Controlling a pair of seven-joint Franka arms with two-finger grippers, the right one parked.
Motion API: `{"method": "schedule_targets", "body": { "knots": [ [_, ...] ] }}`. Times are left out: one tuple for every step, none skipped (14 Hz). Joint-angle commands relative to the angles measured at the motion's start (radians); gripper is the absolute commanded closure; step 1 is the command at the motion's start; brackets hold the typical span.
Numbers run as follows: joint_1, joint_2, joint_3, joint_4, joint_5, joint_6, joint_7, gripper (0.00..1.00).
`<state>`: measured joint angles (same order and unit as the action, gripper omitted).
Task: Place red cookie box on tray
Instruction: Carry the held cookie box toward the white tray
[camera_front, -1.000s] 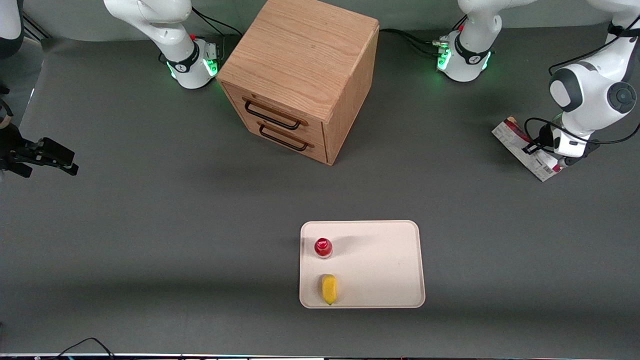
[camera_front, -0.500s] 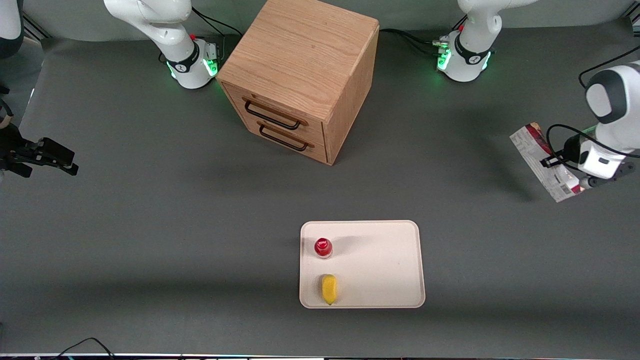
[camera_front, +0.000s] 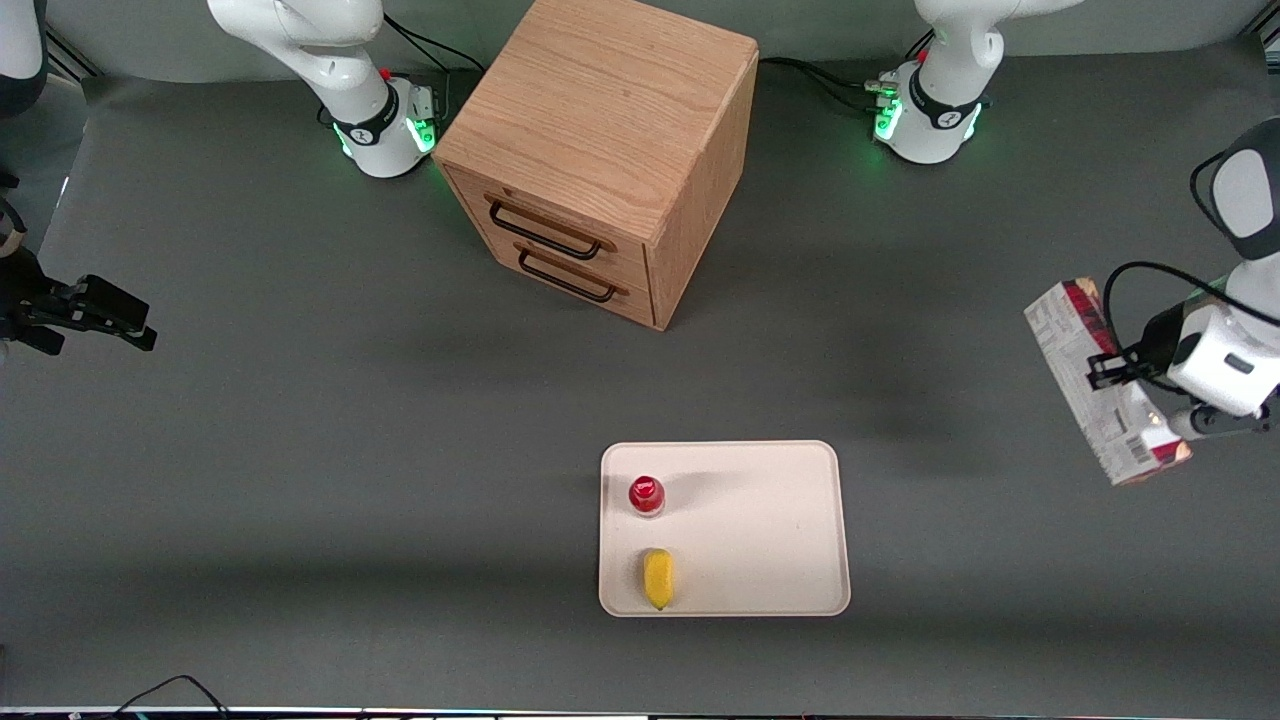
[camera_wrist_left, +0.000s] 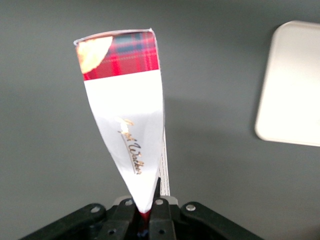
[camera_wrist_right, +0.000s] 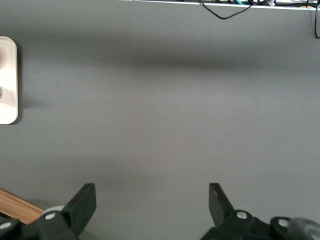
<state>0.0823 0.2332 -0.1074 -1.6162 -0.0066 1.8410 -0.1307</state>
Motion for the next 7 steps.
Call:
{"method": "schedule_targets", "body": {
  "knots": [
    [-0.091, 0.208, -0.006, 0.278, 0.011, -0.063, 0.0, 1.0],
    [-0.107, 0.263, -0.029, 0.339, 0.017, -0.062, 0.0, 1.0],
    [-0.119, 0.315, -0.06, 0.386, 0.025, -0.049, -0.001, 1.0],
    [-0.136, 0.366, -0.074, 0.425, 0.04, -0.037, -0.001, 1.0],
    [-0.163, 0.421, -0.077, 0.474, 0.054, -0.028, 0.002, 1.0],
    [-0.199, 0.483, -0.075, 0.53, 0.074, -0.023, 0.0, 1.0],
    [-0.226, 0.536, -0.075, 0.57, 0.092, 0.009, -0.001, 1.0]
  ]
}}
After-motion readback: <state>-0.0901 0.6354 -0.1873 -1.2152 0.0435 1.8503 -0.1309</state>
